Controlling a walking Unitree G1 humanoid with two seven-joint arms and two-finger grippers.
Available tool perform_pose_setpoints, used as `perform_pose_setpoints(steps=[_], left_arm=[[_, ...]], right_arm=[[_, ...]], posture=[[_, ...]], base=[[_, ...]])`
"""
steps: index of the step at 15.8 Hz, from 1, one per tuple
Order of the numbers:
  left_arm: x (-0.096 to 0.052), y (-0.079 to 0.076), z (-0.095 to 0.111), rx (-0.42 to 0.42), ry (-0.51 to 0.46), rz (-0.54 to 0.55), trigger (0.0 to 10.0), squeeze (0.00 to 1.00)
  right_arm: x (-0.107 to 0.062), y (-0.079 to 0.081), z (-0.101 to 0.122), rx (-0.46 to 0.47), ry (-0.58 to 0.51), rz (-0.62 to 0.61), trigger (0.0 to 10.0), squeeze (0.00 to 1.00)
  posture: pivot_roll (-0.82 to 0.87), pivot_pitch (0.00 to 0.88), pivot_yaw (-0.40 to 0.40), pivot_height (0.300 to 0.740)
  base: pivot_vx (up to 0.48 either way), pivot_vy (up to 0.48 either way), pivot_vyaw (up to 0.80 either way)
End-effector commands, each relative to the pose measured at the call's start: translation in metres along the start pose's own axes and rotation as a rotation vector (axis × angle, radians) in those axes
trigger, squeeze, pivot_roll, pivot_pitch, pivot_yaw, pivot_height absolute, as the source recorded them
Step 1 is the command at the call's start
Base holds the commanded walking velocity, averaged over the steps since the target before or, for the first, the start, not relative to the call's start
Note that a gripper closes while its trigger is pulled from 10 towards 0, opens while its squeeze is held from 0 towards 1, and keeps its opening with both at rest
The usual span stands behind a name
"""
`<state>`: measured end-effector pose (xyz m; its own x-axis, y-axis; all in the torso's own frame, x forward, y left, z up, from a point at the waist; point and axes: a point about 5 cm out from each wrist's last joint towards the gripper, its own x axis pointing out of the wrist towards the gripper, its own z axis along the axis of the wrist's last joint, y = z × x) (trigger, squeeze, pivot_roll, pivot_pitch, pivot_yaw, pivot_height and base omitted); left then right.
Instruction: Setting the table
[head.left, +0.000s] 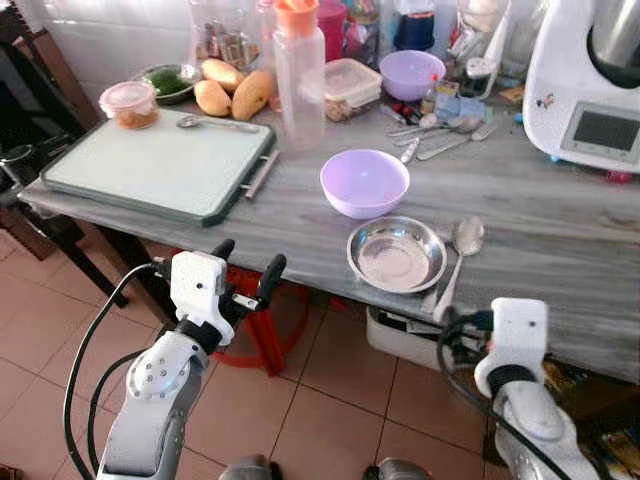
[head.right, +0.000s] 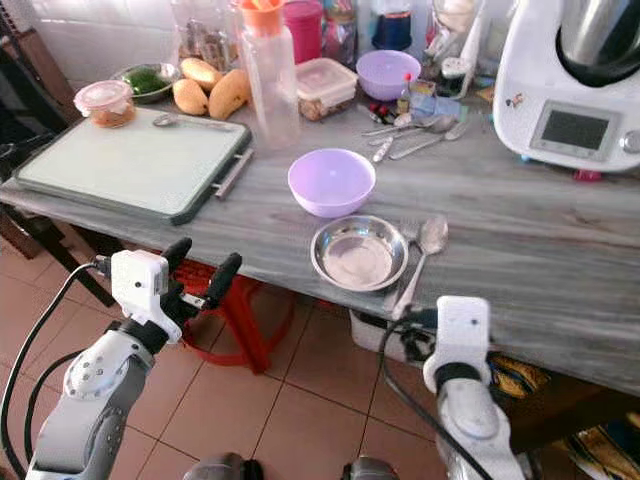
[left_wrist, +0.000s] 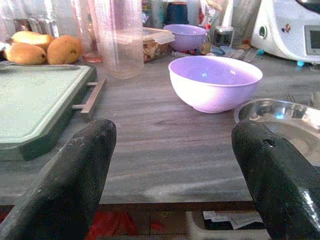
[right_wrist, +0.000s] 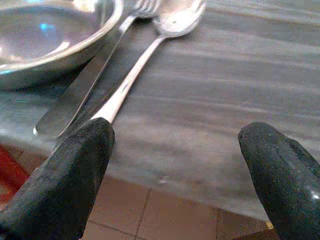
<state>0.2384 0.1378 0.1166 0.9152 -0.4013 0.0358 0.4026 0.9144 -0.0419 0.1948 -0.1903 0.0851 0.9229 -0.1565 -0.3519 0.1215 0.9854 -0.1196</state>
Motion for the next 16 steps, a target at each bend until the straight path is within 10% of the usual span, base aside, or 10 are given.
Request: perform_pose_setpoints(steps=[1,16], left_arm=[[-0.001,0.003,-0.001,-0.003,0.001,0.009,10.0,0.0],[0.0,0.003,0.0,-0.001,-0.01,0.008,10.0,0.0]], right_arm=[[-0.002,0.003,-0.007,-0.002,0.031,0.021,10.0,0.0],[0.013,-0.033,-0.006,0.035,0.02,-0.198,10.0,0.0]], posture=[[-0.01,0.0,0.037,0.74],[-0.01,0.0,0.049,0.74]], base=[[0.0,0.0,0.0],[0.0,0.0,0.0]])
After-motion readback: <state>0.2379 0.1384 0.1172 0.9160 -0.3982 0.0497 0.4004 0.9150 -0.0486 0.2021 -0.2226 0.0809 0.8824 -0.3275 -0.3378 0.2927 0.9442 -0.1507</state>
